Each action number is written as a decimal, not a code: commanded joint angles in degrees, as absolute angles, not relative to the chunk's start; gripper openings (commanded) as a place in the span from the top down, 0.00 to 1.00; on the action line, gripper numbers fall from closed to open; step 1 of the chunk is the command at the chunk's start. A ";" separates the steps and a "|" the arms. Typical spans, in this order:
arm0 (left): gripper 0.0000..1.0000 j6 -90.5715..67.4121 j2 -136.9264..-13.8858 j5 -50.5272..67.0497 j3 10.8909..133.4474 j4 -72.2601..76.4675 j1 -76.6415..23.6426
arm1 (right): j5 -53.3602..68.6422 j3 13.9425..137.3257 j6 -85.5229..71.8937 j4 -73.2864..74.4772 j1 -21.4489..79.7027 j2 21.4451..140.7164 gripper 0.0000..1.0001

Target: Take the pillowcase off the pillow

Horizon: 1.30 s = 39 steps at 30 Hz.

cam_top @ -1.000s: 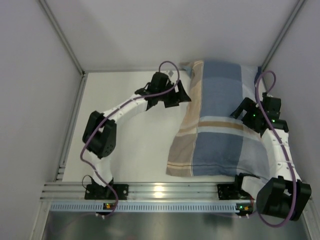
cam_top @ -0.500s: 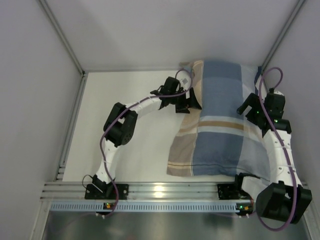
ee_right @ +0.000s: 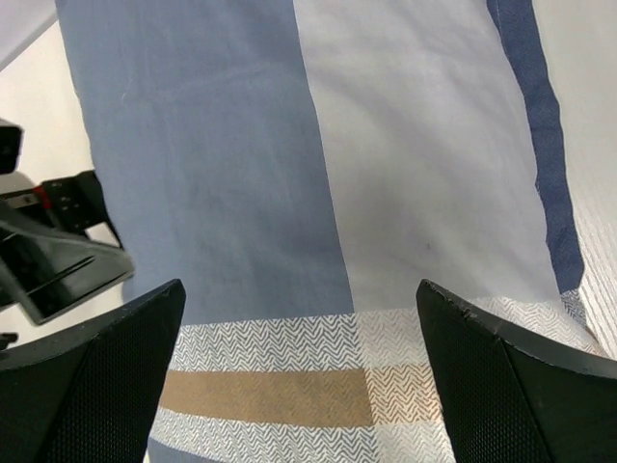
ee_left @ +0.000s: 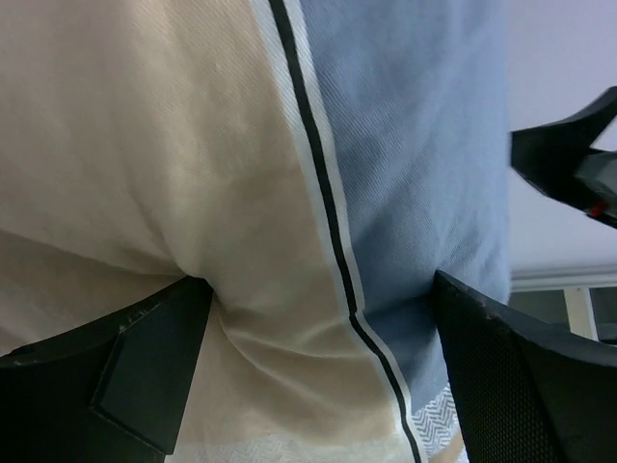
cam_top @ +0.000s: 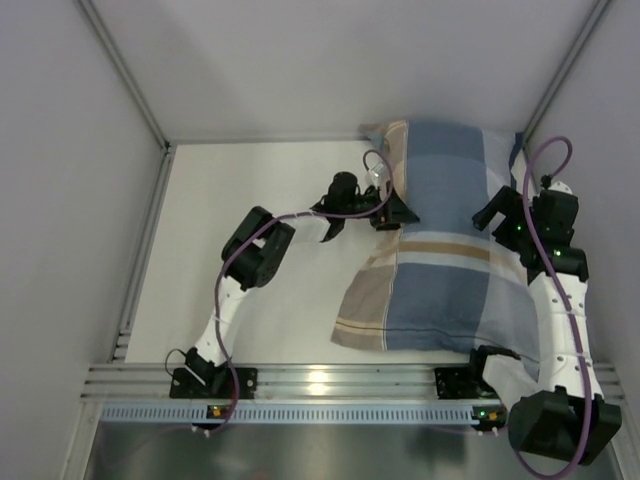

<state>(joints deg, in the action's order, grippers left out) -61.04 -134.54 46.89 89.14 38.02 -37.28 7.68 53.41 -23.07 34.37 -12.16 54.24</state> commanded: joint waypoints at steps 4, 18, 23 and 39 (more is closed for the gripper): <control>0.45 -49.91 -136.93 42.10 98.44 22.32 -40.52 | 8.09 56.95 -22.32 36.03 -13.10 51.59 0.01; 1.00 -44.31 -107.60 28.74 66.54 7.75 -24.36 | 20.21 50.90 -22.32 34.63 -13.10 49.92 0.01; 1.00 -40.35 -101.79 28.57 60.56 3.17 -18.99 | 23.02 47.12 -23.90 30.78 -13.09 50.97 0.01; 1.00 -38.41 -99.75 29.09 57.83 0.26 -16.61 | 39.54 46.46 -36.21 -12.12 -5.10 82.93 0.01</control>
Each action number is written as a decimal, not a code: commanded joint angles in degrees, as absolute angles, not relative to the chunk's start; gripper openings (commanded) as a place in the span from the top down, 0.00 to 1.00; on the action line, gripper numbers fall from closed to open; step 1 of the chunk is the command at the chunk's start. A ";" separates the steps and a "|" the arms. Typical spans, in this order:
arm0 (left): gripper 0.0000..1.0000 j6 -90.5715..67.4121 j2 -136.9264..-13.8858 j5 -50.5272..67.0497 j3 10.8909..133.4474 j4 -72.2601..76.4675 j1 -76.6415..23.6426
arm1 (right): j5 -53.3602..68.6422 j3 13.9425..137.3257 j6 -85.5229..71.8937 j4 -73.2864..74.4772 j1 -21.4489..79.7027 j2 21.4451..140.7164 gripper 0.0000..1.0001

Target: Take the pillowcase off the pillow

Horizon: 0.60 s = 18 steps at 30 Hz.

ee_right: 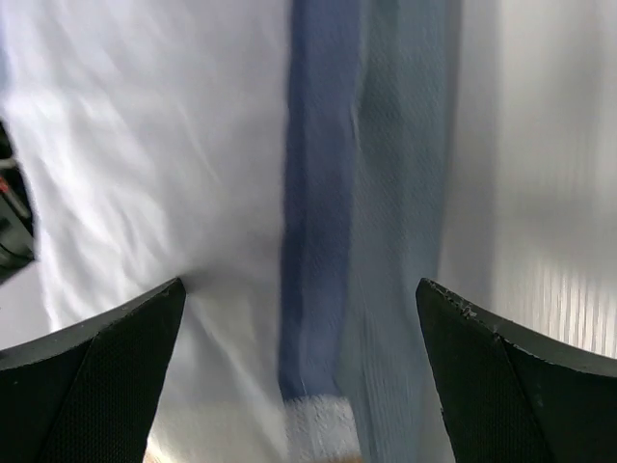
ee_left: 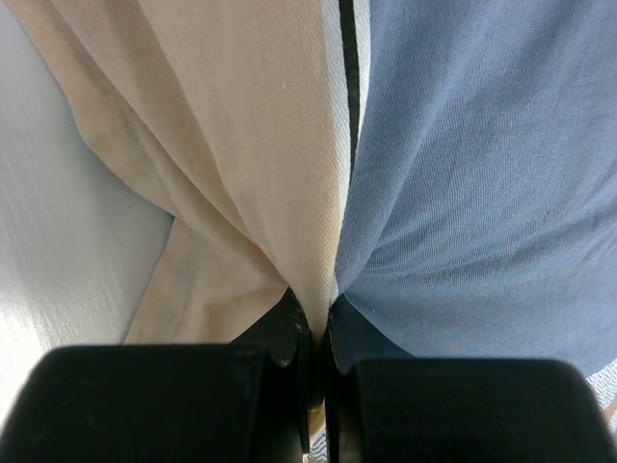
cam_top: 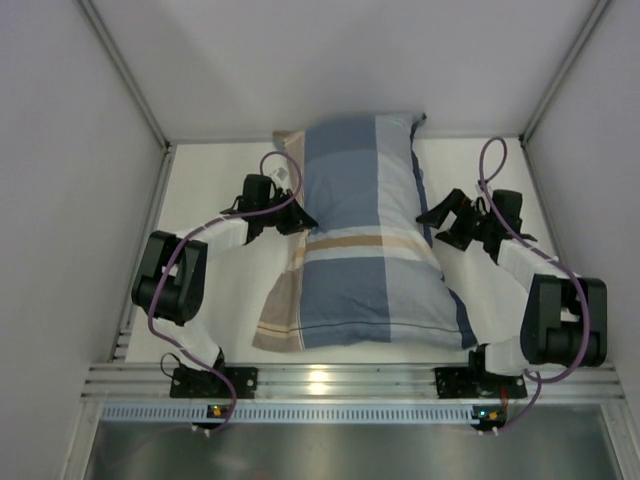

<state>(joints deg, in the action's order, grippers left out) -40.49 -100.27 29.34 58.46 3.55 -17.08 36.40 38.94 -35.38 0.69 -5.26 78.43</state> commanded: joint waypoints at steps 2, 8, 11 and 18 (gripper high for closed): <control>1.00 -38.23 -100.02 29.18 58.01 0.26 -16.70 | 42.53 50.16 -37.17 -15.19 -5.53 89.08 0.01; 1.00 -38.14 -100.46 29.44 58.89 0.26 -16.61 | 46.68 54.58 -39.03 -21.98 -5.45 99.48 0.10; 1.00 -38.15 -100.63 29.88 58.71 0.26 -16.70 | 44.12 55.63 -36.04 -20.74 -5.36 101.33 0.10; 1.00 -37.79 -101.60 30.32 57.75 0.88 -16.61 | 48.04 56.16 -38.40 -27.58 -4.84 106.43 0.24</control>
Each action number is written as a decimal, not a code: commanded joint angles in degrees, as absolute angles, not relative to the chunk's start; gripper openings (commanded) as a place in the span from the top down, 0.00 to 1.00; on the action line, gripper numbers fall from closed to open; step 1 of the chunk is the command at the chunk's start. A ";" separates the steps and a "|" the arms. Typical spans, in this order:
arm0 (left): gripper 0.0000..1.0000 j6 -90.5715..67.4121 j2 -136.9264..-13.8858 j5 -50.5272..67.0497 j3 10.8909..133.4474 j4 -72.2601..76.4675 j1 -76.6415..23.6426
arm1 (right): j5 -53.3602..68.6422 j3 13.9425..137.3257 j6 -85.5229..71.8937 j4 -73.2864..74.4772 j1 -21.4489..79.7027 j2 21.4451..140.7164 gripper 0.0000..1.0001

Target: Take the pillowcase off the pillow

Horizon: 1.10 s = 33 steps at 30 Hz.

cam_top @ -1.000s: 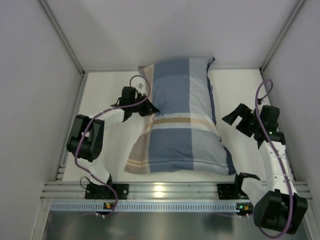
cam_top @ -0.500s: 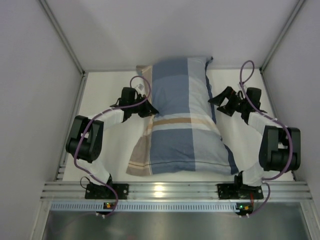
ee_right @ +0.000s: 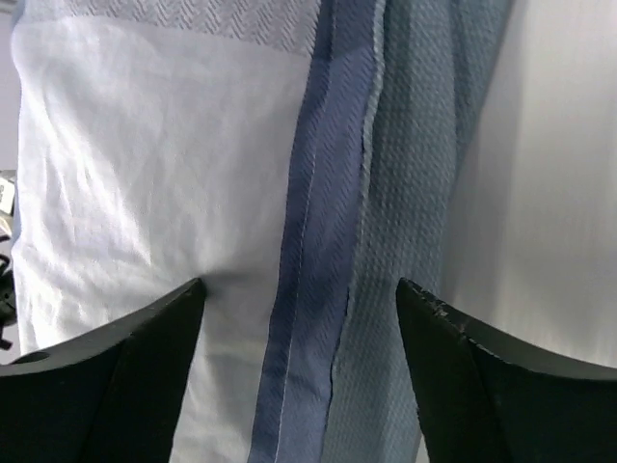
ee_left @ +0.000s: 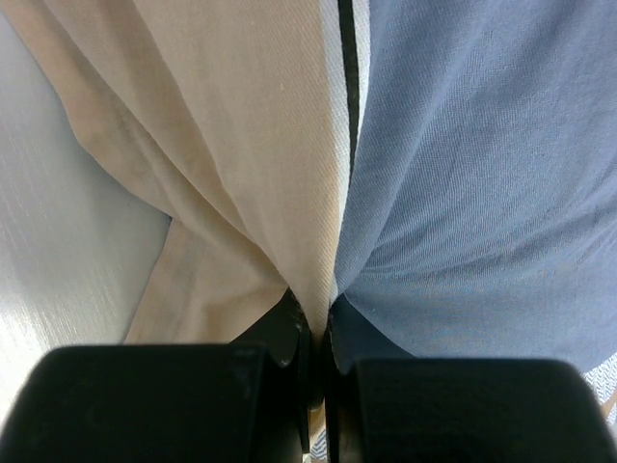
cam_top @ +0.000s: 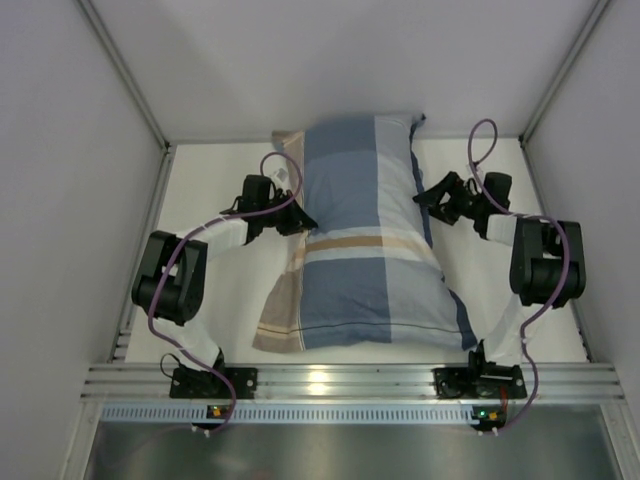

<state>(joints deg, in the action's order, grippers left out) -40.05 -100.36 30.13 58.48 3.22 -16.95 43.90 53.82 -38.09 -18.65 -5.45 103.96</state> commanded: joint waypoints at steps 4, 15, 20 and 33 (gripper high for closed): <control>1.00 -38.06 -102.04 30.76 57.75 1.32 -16.61 | 52.11 54.76 -41.75 -35.59 -1.24 107.75 0.37; 1.00 -39.02 -101.34 30.76 56.69 1.32 -16.70 | 55.19 50.28 -64.63 -64.56 1.93 114.87 1.00; 1.00 -38.24 -104.93 28.92 60.36 -1.74 -20.02 | 55.37 46.85 -80.66 -87.69 2.02 108.66 1.00; 1.00 -42.97 -119.35 24.87 84.19 -8.35 -36.03 | 45.20 62.91 -46.45 -23.61 13.96 78.67 1.00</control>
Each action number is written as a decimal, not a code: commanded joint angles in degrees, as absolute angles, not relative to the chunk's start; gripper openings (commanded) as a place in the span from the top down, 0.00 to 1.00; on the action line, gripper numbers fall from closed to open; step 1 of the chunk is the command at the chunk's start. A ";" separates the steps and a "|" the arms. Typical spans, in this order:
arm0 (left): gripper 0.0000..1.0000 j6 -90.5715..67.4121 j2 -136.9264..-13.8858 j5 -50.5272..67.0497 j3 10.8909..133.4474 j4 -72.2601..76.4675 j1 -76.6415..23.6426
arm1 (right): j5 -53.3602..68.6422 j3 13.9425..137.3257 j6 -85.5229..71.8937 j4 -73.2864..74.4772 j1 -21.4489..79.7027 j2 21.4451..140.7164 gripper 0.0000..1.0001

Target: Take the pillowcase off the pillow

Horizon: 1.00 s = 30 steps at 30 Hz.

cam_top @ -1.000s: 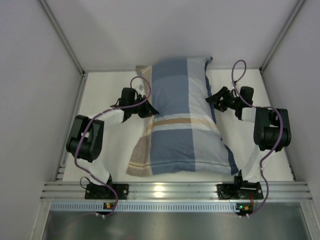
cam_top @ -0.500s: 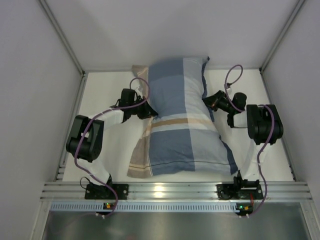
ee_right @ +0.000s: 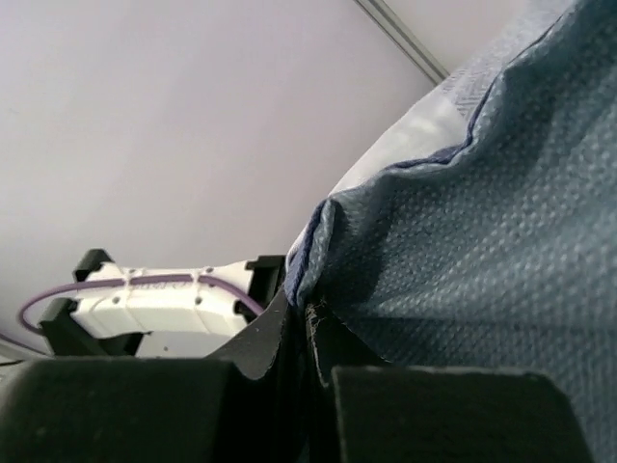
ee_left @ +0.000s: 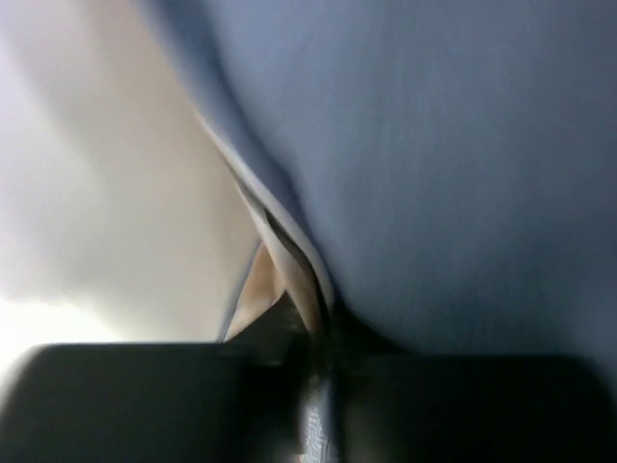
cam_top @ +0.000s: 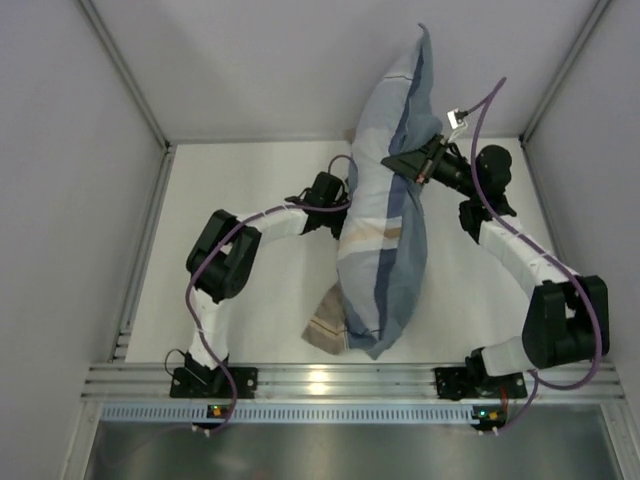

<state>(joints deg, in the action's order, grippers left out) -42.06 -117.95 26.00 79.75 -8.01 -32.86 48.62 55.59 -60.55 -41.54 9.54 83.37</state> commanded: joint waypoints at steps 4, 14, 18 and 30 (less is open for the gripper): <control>0.17 -45.88 -111.12 16.54 73.27 -7.30 -36.21 | 37.80 73.10 -37.63 -4.69 21.53 80.67 1.00; 0.01 -48.96 -81.67 -6.93 49.40 -22.22 -33.13 | 28.13 79.54 -29.71 3.25 30.67 92.28 1.00; 0.01 -47.37 -73.94 -14.48 49.74 -33.02 -33.05 | 21.20 82.17 -23.31 9.73 33.74 96.41 0.34; 0.01 -45.01 -60.81 -34.73 61.77 -49.05 -33.13 | 8.80 79.28 -17.93 16.87 32.00 82.01 0.01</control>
<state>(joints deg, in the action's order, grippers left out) -47.62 -60.86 -29.69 56.47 -45.82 -32.97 13.23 78.00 -20.23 14.33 33.52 89.52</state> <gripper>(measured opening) 0.990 0.993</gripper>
